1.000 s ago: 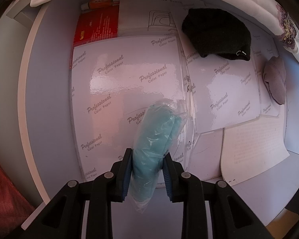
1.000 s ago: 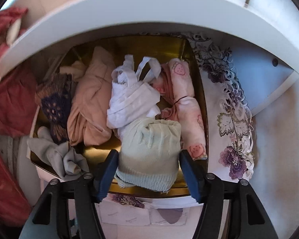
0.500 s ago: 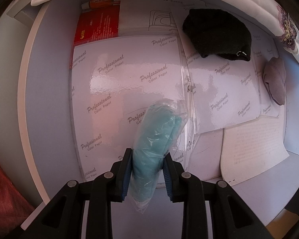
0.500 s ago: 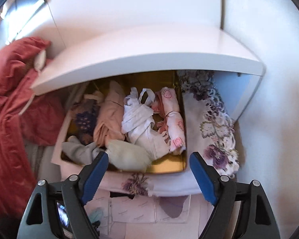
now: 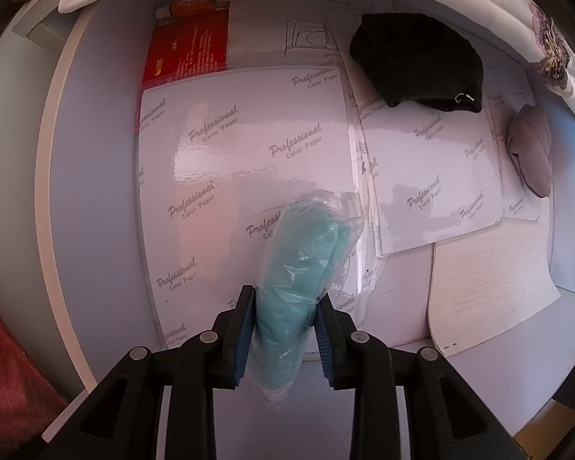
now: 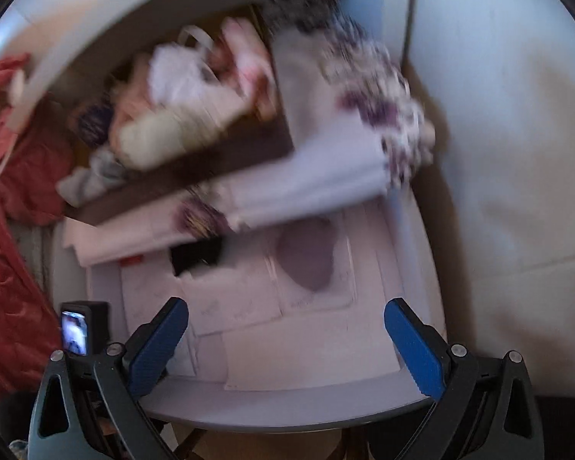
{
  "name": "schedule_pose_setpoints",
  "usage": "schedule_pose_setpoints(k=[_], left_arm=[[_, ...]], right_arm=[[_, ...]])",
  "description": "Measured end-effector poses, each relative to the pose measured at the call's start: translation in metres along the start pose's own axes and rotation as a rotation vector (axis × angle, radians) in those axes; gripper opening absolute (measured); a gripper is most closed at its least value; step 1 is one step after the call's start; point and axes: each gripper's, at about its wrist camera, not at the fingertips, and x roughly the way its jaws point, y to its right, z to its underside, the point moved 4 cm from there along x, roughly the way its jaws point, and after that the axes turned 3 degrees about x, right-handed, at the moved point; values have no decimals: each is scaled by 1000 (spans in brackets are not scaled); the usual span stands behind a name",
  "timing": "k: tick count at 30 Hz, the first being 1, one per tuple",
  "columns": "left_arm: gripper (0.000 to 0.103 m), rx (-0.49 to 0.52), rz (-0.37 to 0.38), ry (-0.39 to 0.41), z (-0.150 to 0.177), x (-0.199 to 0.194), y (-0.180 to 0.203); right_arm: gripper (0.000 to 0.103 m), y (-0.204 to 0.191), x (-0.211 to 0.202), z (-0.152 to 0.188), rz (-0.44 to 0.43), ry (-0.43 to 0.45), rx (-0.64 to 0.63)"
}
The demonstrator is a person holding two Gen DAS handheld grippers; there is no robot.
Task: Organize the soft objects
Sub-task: 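Move the right tool back down over the drawer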
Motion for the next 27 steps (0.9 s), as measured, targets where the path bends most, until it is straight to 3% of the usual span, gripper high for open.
schedule_pose_setpoints(k=[7, 27], left_arm=[[30, -5, 5, 2, 0, 0, -1], [29, -11, 11, 4, 0, 0, -3]], right_arm=[[103, 7, 40, 13, 50, -104, -6], [103, 17, 101, 43, 156, -262, -35]])
